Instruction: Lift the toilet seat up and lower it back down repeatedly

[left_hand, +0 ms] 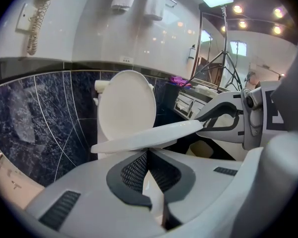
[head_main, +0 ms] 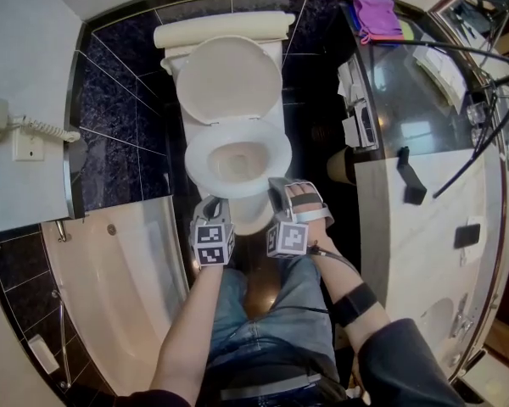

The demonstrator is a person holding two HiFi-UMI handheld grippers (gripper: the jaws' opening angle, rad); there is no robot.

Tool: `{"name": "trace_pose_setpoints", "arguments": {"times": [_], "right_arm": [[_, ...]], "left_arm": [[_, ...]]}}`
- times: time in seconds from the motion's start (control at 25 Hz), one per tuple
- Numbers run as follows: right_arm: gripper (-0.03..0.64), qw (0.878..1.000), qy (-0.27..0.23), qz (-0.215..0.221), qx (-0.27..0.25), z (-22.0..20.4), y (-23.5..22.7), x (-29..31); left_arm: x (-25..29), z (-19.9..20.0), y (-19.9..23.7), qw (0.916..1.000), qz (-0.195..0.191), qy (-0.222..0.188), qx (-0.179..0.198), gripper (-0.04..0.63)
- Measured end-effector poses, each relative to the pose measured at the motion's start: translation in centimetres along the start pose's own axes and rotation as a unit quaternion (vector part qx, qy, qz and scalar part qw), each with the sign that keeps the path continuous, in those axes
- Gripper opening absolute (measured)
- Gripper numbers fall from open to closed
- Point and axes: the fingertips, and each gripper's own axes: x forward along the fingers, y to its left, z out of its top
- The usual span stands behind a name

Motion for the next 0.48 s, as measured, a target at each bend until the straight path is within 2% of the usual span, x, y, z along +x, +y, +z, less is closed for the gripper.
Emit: {"name": "trace_pose_setpoints", "arguments": {"times": [0.24,0.32,0.48], "right_arm": [[0.086,1.0,0.011,0.026,-0.003,-0.9,4.1,-1.3],[0.025,1.0,0.009,0.03,-0.001,-1.2,5.3,-2.0],[0.017,0.999,0.011,0.01,0.044,-2.2,5.7,-2.9]], "left_arm": [[-0.2,-4.1,-0.7,0.9998,0.003,0.015,-0.013,-0.003],[-0.3,-4.8,-1.1,0.9997,-0.001,0.019,-0.012,-0.003],[-0.4,-7.3,-2.3,0.9989,-0.014,0.041,-0.019,-0.003]]}}
